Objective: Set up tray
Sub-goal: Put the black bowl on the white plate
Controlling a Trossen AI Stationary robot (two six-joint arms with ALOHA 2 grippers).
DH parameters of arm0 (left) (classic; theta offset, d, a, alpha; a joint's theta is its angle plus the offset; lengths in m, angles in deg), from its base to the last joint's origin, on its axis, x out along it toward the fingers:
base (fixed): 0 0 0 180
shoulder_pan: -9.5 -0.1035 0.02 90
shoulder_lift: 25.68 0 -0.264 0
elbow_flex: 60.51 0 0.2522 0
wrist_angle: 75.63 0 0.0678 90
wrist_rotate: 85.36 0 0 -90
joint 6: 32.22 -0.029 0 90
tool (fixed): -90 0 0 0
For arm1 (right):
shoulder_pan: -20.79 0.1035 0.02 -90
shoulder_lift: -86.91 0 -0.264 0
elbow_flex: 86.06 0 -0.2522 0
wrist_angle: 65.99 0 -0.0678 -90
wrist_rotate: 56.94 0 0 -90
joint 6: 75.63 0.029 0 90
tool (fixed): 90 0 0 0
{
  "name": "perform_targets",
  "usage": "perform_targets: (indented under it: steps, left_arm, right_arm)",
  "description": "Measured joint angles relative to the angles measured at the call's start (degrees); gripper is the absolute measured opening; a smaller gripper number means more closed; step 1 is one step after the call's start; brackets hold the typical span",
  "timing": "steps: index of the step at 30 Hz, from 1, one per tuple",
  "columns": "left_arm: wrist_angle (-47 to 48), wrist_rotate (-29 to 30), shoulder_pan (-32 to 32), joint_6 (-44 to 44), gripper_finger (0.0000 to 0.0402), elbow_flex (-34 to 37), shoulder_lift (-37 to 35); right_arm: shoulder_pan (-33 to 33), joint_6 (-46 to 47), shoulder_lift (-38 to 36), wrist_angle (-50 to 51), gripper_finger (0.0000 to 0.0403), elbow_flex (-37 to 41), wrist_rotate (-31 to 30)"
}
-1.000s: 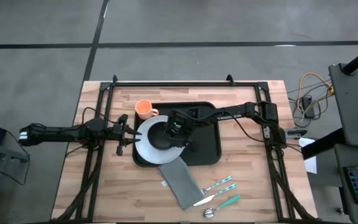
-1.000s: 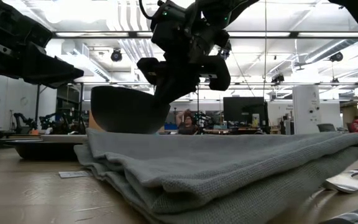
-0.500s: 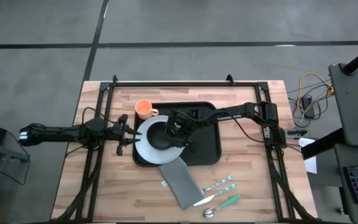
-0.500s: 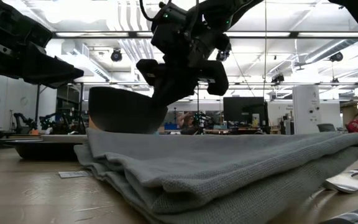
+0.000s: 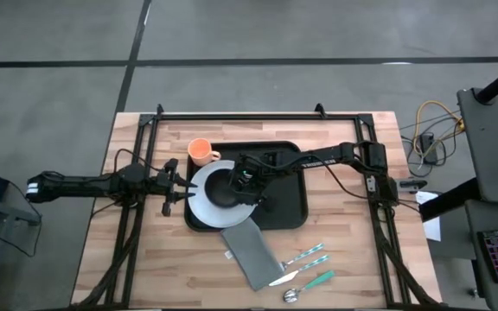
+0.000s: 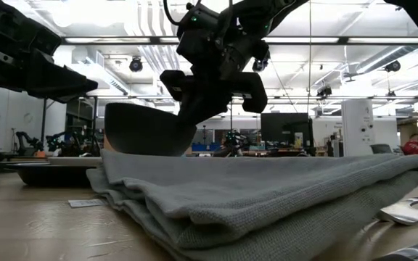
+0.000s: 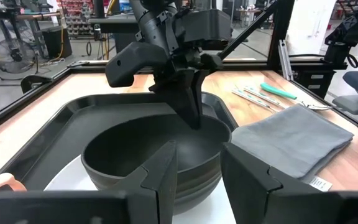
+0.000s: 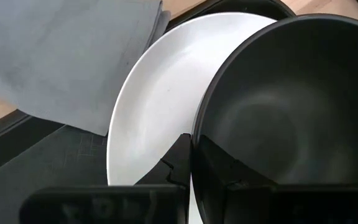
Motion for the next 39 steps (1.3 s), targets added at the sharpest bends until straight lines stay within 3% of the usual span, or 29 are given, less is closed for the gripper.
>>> perform_targets:
  steps: [11,39]
  left_arm:
    - [0.0,-0.01,-0.01,0.0,0.0105,-0.01,0.0]
    - [0.0,0.0,0.0,0.0,0.0105,-0.02,0.0]
  right_arm:
    - [-0.11,0.24,0.0,0.09,0.0012,0.27,-0.26]
    - [-0.15,1.75,0.0,-1.51,0.0097,0.27,-0.51]
